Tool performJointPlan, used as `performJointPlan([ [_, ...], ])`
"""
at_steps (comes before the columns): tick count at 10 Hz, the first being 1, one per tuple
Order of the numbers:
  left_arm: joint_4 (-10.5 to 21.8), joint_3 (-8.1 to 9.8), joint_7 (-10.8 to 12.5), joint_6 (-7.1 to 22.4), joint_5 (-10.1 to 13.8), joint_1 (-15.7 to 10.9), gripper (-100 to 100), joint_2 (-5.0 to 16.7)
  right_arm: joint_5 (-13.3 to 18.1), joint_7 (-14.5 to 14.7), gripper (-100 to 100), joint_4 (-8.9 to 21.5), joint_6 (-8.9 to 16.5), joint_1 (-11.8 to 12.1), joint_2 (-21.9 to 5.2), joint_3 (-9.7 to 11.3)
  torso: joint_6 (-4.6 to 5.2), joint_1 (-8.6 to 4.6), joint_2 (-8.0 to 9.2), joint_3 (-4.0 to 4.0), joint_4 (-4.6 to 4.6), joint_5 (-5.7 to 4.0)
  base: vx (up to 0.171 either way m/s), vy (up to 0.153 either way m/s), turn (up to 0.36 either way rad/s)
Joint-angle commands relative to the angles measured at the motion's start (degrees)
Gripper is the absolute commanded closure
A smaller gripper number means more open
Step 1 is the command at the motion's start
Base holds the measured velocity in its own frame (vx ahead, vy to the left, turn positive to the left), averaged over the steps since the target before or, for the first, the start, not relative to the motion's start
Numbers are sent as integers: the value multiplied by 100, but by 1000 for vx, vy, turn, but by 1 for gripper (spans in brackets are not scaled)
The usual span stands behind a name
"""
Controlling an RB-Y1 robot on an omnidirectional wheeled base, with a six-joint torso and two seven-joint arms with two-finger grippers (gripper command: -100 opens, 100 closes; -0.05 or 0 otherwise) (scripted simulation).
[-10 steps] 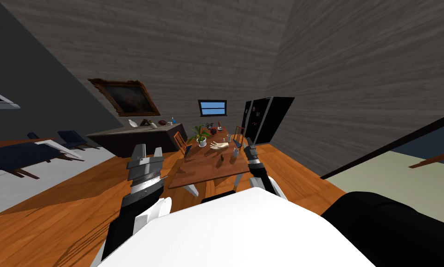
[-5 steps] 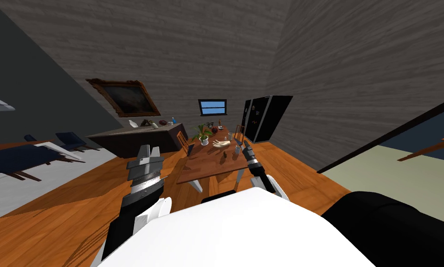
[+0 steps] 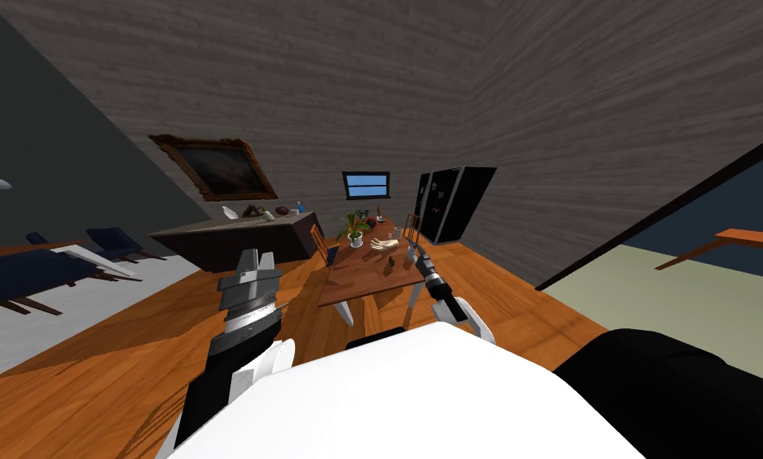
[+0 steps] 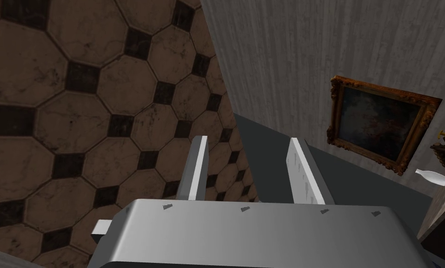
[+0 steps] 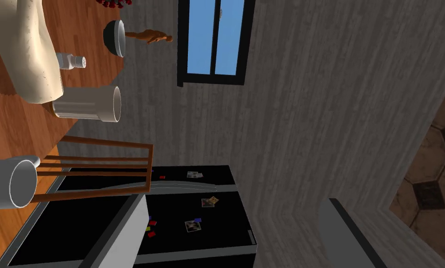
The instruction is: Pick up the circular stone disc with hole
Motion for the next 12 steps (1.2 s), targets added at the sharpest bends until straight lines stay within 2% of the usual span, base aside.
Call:
performJointPlan([
  [1,0,0,0,0,0,0,0,0,-47,-279,-100,286,286,-207,-135,-45,0,0,0,0,0,0,-58,127,-46],
  [2,0,0,0,0,0,0,0,0,-47,-279,-100,316,307,-207,-135,-45,0,7,0,0,0,1,-62,118,-19],
  [5,0,-1,0,0,0,0,0,-1,-161,-794,-100,953,838,-663,-310,-145,0,24,11,6,2,5,-81,161,-39],
  [6,0,-1,0,0,0,0,0,-1,-161,-865,-100,1054,917,-663,-310,-145,-1,28,8,5,2,7,-58,125,-14],
  [8,0,0,0,0,0,0,0,0,-258,-1228,-100,1500,1275,-1026,-383,-233,0,3,-1,0,0,2,-55,121,-20],
  [9,0,0,0,0,0,0,0,0,-258,-1288,-100,1605,1358,-1026,-383,-233,0,11,-2,-1,0,3,-33,103,-19],
  [10,0,0,0,0,0,0,0,0,-312,-1489,-100,1805,1536,-1223,-410,-282,0,2,-8,-4,-1,2,-38,92,-13],
  [11,0,0,0,0,0,0,0,0,-312,-1506,-100,1894,1586,-1223,-410,-282,0,-2,-9,-5,-2,1,-33,64,-10],
  [12,0,0,0,0,0,0,0,0,-370,-1728,-100,2158,1773,-1431,-431,-336,1,-14,-11,-6,-2,-1,-31,61,-12],
])
